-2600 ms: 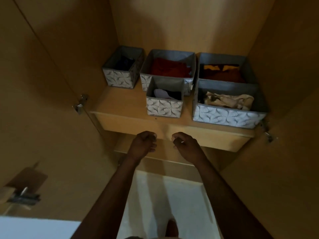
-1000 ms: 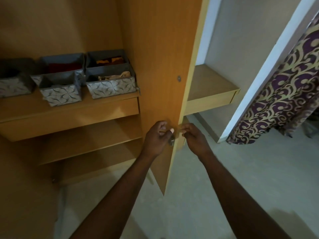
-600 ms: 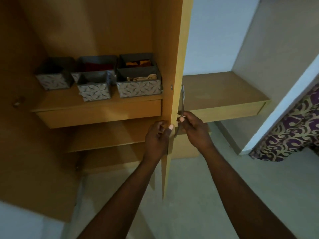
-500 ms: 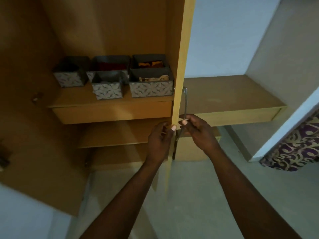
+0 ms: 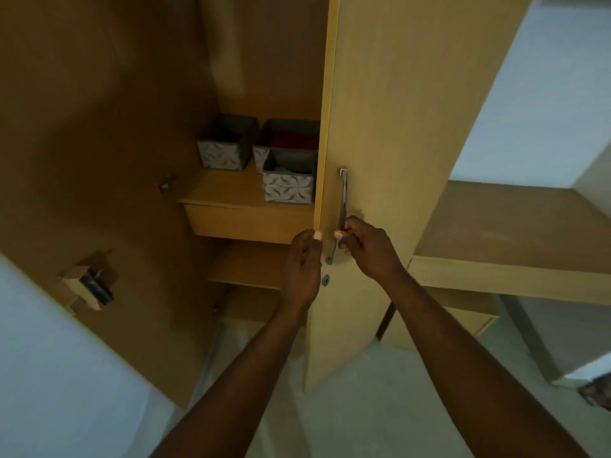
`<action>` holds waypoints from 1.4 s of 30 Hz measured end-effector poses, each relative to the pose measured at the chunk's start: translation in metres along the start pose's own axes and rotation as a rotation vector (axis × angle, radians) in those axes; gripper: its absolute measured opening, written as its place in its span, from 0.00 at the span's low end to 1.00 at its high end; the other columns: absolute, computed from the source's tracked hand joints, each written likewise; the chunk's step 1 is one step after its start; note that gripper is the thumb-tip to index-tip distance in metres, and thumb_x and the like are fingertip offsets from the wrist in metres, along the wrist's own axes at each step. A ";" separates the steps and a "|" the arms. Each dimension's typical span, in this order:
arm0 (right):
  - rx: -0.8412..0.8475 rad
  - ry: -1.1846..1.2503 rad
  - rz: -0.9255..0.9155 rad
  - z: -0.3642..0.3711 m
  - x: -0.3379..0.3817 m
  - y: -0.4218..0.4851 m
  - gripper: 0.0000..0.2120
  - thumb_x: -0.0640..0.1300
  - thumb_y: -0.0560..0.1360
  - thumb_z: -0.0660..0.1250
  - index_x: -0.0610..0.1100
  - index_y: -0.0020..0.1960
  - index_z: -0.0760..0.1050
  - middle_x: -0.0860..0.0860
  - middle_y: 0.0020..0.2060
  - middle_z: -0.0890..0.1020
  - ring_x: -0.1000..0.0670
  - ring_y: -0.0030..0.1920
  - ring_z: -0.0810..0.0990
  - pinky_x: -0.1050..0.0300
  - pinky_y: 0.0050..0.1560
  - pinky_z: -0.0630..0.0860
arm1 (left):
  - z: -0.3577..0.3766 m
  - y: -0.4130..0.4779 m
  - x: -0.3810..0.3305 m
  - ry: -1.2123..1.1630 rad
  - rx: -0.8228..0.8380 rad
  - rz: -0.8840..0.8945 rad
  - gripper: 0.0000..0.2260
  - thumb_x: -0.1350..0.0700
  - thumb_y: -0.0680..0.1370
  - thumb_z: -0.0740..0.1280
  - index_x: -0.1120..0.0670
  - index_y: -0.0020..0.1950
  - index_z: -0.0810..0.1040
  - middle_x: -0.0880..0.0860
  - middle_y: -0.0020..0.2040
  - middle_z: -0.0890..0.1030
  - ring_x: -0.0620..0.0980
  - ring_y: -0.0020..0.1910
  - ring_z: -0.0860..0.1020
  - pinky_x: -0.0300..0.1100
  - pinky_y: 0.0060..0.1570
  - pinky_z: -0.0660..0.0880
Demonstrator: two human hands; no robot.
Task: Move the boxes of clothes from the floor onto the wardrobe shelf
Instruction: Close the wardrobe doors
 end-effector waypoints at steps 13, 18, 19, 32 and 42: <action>-0.068 -0.118 0.020 0.056 0.012 0.119 0.10 0.49 0.81 0.61 0.43 0.48 0.72 0.43 0.43 0.83 0.39 0.43 0.82 0.43 0.45 0.79 | -0.019 0.129 -0.005 0.015 0.099 -0.209 0.22 0.35 0.80 0.54 0.44 0.66 0.73 0.49 0.65 0.74 0.47 0.62 0.72 0.55 0.68 0.71; -0.045 -0.126 0.017 0.065 0.003 0.156 0.10 0.50 0.80 0.62 0.44 0.46 0.71 0.43 0.41 0.82 0.39 0.43 0.80 0.48 0.42 0.76 | -0.016 0.165 0.001 -0.019 0.070 -0.199 0.14 0.38 0.81 0.54 0.42 0.50 0.77 0.44 0.52 0.78 0.40 0.53 0.75 0.56 0.66 0.72; -0.035 -0.128 0.016 0.066 0.001 0.165 0.10 0.50 0.80 0.62 0.44 0.46 0.71 0.43 0.41 0.82 0.39 0.43 0.80 0.48 0.41 0.75 | -0.014 0.174 0.002 -0.019 0.051 -0.201 0.13 0.39 0.81 0.55 0.41 0.47 0.76 0.42 0.49 0.78 0.38 0.50 0.75 0.56 0.65 0.72; -0.024 -0.153 -0.059 0.078 -0.015 0.232 0.10 0.49 0.81 0.59 0.43 0.54 0.73 0.43 0.46 0.84 0.39 0.46 0.82 0.49 0.43 0.76 | 0.003 0.242 0.015 -0.118 -0.057 -0.278 0.19 0.38 0.81 0.54 0.49 0.50 0.78 0.45 0.47 0.82 0.34 0.43 0.78 0.40 0.41 0.74; -0.021 -0.172 -0.062 0.080 -0.025 0.256 0.08 0.47 0.80 0.60 0.45 0.55 0.73 0.44 0.46 0.84 0.40 0.46 0.82 0.53 0.41 0.73 | 0.012 0.259 0.016 -0.159 -0.073 -0.274 0.19 0.40 0.82 0.55 0.50 0.51 0.80 0.40 0.43 0.81 0.28 0.38 0.80 0.43 0.48 0.77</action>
Point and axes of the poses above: each hand's wrist, its own y-axis towards the middle knuckle, its own z-axis out of the palm, x = y × z, the point moved 7 cm from there along y, towards the middle knuckle
